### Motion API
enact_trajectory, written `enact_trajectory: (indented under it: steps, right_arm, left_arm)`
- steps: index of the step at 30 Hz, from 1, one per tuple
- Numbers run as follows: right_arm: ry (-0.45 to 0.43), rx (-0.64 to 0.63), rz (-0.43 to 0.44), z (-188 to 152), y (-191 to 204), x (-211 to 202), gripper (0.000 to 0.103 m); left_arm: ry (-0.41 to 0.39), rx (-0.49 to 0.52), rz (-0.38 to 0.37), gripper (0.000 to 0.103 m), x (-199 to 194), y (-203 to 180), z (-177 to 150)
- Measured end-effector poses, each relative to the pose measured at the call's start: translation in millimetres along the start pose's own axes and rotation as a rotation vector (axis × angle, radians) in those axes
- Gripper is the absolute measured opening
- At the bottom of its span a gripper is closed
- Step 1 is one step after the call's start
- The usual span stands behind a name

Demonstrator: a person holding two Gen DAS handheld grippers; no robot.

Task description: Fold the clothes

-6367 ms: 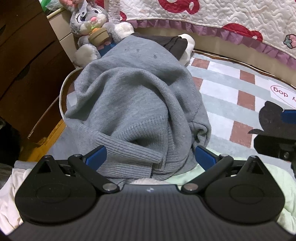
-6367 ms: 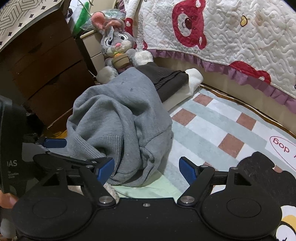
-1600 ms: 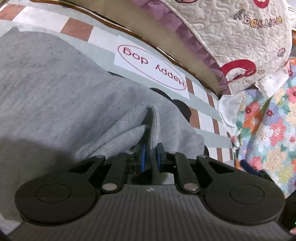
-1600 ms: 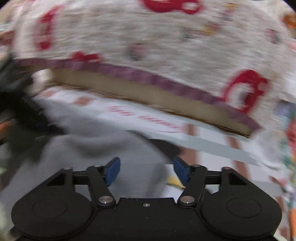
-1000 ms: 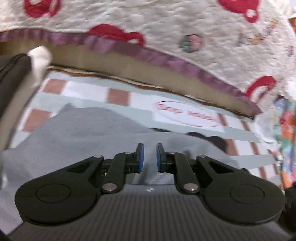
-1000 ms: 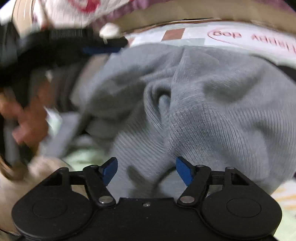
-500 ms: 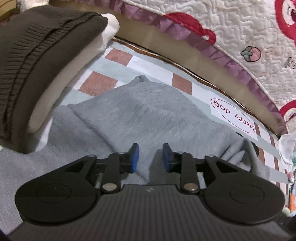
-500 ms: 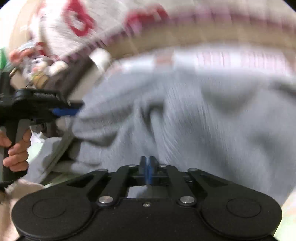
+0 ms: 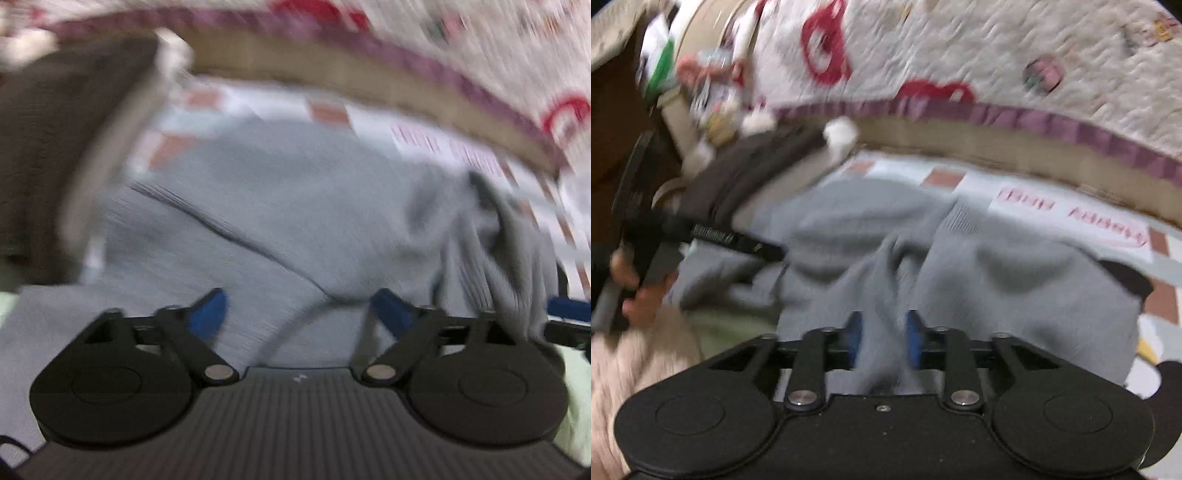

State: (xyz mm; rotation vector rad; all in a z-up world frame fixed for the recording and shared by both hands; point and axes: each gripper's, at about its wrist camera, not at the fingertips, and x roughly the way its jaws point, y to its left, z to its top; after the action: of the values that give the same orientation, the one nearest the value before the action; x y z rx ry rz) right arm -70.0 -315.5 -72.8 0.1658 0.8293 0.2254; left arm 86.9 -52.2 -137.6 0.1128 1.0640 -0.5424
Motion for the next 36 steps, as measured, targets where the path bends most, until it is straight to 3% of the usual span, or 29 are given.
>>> enact_trajectory:
  steps: [3, 7, 9, 10, 12, 15, 18, 22, 25, 28, 31, 34, 36]
  right_arm:
    - [0.049, 0.094, 0.014, -3.2, -9.2, 11.0, 0.041]
    - [0.062, 0.084, -0.021, -8.2, -8.1, 13.2, 0.041]
    - [0.061, 0.010, -0.054, -10.3, 0.6, 14.2, 0.041]
    - [0.054, -0.048, -0.080, -11.6, 7.2, 13.6, 0.041]
    - [0.067, -0.198, -0.123, -16.8, 23.4, 16.3, 0.041]
    - [0.080, -0.430, -0.194, -27.0, 47.7, 20.9, 0.043]
    - [0.059, -0.568, -0.267, -37.9, 60.5, 24.1, 0.046]
    - [0.046, -0.566, -0.322, -37.6, 53.7, 20.9, 0.046]
    - [0.050, -0.577, -0.373, -35.3, 49.1, 19.9, 0.046]
    - [0.098, -0.538, -0.335, -33.4, 43.6, 24.8, 0.056]
    - [0.134, -0.488, -0.280, -38.5, 44.6, 31.1, 0.058]
    - [0.088, -0.509, -0.312, -37.1, 47.7, 37.3, 0.058]
    - [0.040, -0.548, -0.328, -32.9, 49.2, 42.2, 0.056]
  left_arm:
    - [0.034, 0.052, 0.115, 0.095, 14.5, -9.7, 0.0]
    - [-0.049, 0.025, 0.193, 0.093, 10.0, -4.6, 1.4]
    - [-0.076, -0.022, 0.163, 0.071, 6.3, 4.2, 3.4]
    - [-0.089, -0.035, 0.145, 0.065, 3.6, 6.9, 3.3]
    - [-0.118, -0.045, 0.123, 0.040, -2.8, 10.0, 2.6]
    - [-0.157, -0.027, 0.130, 0.024, -10.8, 6.6, 2.7]
    - [-0.194, -0.053, 0.133, 0.023, -16.7, 11.2, 3.7]
    - [-0.229, -0.114, 0.123, 0.023, -23.6, 23.3, 5.9]
    - [-0.203, -0.192, 0.066, 0.024, -19.2, 38.8, 8.3]
    - [-0.171, -0.214, 0.036, 0.027, -14.3, 42.0, 7.5]
    - [-0.149, -0.199, 0.057, 0.037, -10.5, 37.6, 7.6]
    - [-0.128, -0.207, 0.057, 0.043, -8.2, 38.8, 8.2]
    - [-0.102, -0.228, 0.046, 0.060, -5.6, 43.9, 8.5]
